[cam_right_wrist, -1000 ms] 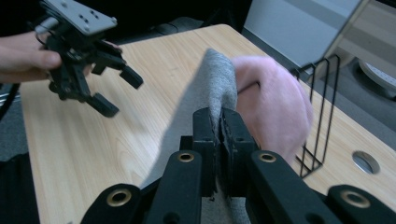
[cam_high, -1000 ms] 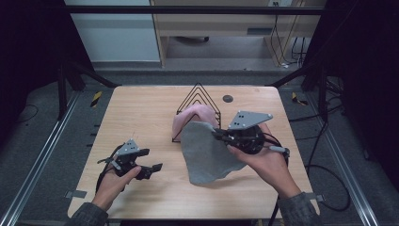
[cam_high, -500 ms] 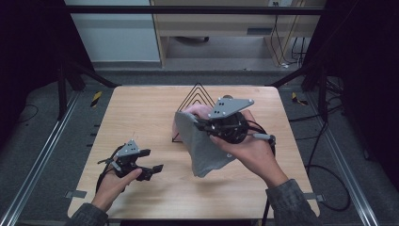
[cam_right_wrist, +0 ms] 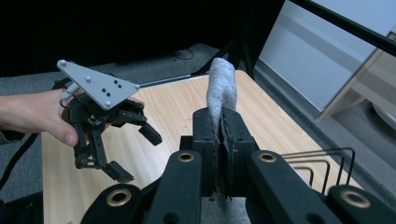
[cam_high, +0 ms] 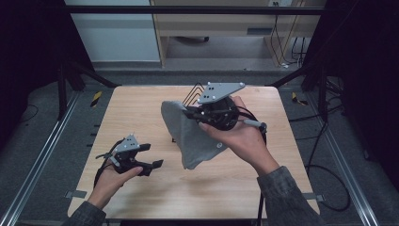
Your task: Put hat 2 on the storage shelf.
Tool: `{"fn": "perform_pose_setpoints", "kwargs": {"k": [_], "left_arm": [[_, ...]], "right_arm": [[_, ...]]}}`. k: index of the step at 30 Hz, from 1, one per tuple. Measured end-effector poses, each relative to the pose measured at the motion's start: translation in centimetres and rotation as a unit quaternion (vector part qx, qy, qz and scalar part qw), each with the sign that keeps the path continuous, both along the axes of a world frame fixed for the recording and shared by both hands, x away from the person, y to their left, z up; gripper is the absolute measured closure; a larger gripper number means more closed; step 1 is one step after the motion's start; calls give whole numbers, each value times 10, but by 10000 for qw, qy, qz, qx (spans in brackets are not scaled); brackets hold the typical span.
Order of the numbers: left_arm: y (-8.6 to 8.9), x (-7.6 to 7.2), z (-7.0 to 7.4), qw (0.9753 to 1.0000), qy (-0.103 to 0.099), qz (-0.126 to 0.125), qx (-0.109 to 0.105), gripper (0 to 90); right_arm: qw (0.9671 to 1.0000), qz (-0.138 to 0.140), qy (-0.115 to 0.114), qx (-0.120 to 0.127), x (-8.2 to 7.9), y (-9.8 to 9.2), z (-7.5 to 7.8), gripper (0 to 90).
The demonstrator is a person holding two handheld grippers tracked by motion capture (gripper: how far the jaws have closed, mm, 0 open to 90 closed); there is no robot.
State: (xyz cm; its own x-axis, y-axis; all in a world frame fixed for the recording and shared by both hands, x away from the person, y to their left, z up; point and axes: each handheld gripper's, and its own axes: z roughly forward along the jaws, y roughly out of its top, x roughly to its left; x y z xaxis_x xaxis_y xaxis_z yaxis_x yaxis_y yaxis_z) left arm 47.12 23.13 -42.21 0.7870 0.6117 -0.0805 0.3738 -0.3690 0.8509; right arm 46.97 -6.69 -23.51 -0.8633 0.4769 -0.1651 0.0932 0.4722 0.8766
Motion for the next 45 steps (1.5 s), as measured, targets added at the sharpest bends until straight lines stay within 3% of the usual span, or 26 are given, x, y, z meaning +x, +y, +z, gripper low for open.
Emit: {"fn": "perform_pose_setpoints", "kwargs": {"k": [7,11,16,21,33,36,38,42,45], "left_arm": [[-9,14,27,9997,-203,-5,159,164],[-11,24,38,9998,-206,41,-76,175],[-13,32,46,9996,-254,8,-130,193],[-19,36,50,9996,-266,-119,-58,203],[-28,45,45,9996,-246,-106,-56,256],[-31,47,42,9994,-263,-207,-86,354],[-34,49,41,9992,-377,-135,-42,495],[-40,55,38,9992,-333,-155,-169,757],[-44,56,40,9991,-318,-171,-214,861]], "right_arm": [[10000,-26,-22,-8,9,11,12,859],[10000,-15,-39,-26,14,15,16,859],[10000,-48,-41,28,17,18,21,859],[10000,-37,-64,33,17,19,25,858],[10000,2,-52,75,15,26,24,857],[10000,-4,-33,72,16,27,23,857],[10000,-19,-23,71,16,27,22,857],[9999,-98,0,82,19,23,20,857],[9998,-183,13,103,22,16,18,857]]}}
